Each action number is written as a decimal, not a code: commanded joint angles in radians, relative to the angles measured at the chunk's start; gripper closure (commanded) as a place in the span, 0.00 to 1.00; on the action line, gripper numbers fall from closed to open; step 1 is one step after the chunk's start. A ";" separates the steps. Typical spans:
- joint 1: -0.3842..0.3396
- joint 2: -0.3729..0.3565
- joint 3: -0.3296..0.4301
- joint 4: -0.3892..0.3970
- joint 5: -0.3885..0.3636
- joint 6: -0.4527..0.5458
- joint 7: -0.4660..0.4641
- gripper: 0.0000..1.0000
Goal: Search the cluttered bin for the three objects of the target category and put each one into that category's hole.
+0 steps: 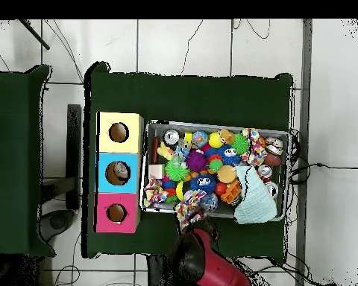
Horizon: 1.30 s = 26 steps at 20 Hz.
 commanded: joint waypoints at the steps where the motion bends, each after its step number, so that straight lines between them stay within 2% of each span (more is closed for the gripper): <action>1: 0.040 -0.055 0.014 -0.046 0.037 0.111 0.128 1.00; 6: 0.061 -0.069 -0.012 -0.066 0.040 0.145 0.119 1.00; 12: 0.049 -0.068 -0.018 -0.087 0.022 0.153 0.110 1.00; 22: 0.105 -0.107 -0.061 -0.132 0.046 0.244 0.087 1.00; 26: 0.098 -0.105 -0.051 -0.136 0.040 0.247 0.101 1.00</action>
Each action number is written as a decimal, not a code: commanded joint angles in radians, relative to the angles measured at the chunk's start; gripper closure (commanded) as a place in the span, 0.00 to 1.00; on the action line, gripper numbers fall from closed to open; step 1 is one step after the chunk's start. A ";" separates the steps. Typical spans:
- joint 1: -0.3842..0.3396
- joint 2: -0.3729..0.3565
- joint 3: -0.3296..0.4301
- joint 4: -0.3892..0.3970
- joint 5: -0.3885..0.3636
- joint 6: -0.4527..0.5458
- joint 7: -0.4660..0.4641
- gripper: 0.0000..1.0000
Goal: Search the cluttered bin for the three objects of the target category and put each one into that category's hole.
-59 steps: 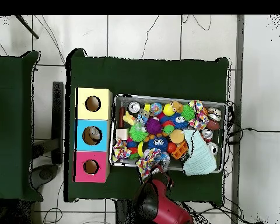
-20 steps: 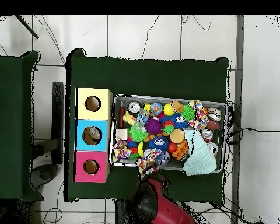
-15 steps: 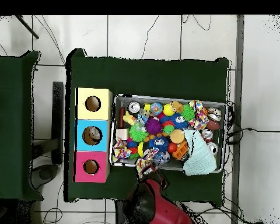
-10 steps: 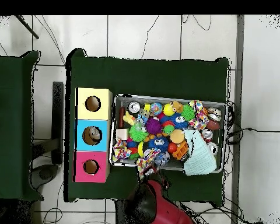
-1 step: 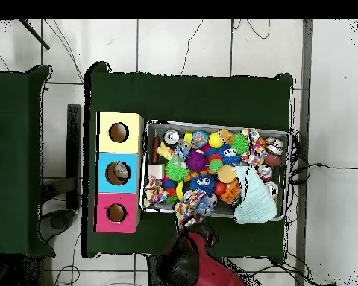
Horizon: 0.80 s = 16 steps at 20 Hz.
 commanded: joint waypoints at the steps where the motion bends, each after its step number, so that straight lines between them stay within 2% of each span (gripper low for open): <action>1: -0.005 -0.011 0.026 -0.136 0.040 0.106 0.107 1.00; 7: 0.026 -0.017 0.021 -0.142 0.061 0.163 0.120 1.00; 16: 0.025 0.007 0.042 -0.114 0.062 0.104 0.156 1.00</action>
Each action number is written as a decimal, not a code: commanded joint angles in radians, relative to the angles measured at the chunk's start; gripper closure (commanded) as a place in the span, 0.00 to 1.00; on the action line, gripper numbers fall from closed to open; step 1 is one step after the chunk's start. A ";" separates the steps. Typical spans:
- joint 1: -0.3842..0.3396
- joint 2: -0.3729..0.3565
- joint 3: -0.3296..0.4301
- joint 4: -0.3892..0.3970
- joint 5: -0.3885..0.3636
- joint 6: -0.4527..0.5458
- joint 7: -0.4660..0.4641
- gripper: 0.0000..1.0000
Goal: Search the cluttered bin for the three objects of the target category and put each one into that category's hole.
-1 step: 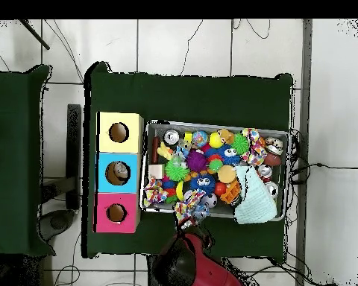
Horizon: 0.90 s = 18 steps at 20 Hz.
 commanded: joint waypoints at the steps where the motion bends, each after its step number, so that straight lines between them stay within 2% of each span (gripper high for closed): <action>1: -0.009 0.020 0.055 -0.112 0.052 0.036 0.157 1.00; 15: 0.020 0.009 0.028 -0.117 0.073 0.071 0.151 1.00; 18: 0.053 0.001 0.005 -0.125 0.094 0.106 0.148 1.00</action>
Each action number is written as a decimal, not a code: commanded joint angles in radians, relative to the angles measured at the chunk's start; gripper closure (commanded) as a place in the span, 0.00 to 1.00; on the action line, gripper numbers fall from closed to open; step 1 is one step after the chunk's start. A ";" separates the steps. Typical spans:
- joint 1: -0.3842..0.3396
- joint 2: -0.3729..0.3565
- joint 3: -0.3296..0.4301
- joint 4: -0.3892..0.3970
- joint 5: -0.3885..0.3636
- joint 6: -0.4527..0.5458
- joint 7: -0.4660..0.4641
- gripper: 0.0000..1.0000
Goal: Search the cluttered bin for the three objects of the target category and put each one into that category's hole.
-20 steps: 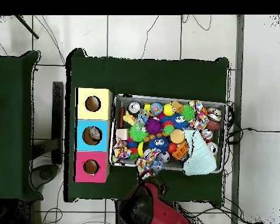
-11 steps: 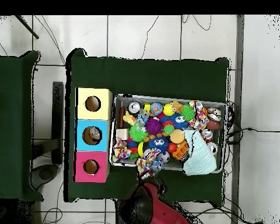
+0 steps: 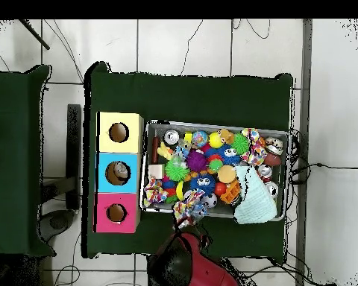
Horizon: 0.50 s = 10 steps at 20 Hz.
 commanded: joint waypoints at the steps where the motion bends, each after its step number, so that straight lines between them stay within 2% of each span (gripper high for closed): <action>1: 0.041 -0.005 0.000 -0.127 0.083 0.123 0.147 1.00; 5: 0.104 -0.013 -0.047 -0.153 0.118 0.188 0.144 1.00; 10: 0.164 -0.015 -0.121 -0.202 0.126 0.252 0.128 1.00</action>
